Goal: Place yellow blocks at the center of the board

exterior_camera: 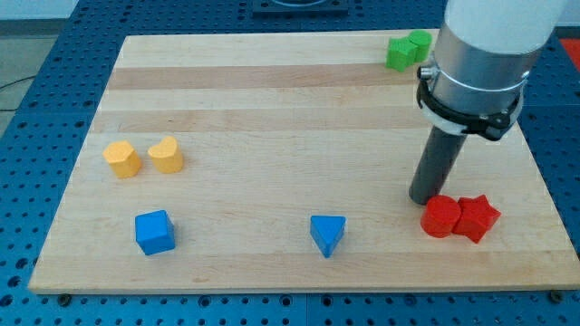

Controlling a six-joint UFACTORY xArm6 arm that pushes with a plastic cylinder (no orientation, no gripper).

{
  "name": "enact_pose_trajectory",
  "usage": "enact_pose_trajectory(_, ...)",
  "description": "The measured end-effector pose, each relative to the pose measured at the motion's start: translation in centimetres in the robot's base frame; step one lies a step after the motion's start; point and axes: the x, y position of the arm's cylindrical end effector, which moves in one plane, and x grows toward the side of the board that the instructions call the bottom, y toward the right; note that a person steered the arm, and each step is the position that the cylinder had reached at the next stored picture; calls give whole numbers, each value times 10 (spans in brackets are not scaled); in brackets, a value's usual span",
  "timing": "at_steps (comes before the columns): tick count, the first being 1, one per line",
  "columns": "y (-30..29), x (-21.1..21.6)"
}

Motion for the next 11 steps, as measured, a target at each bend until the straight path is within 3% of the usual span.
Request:
enact_pose_trajectory(6, -22, -2)
enact_pose_trajectory(7, -82, -13)
enact_pose_trajectory(9, -301, -10)
enact_pose_trajectory(11, -397, -17)
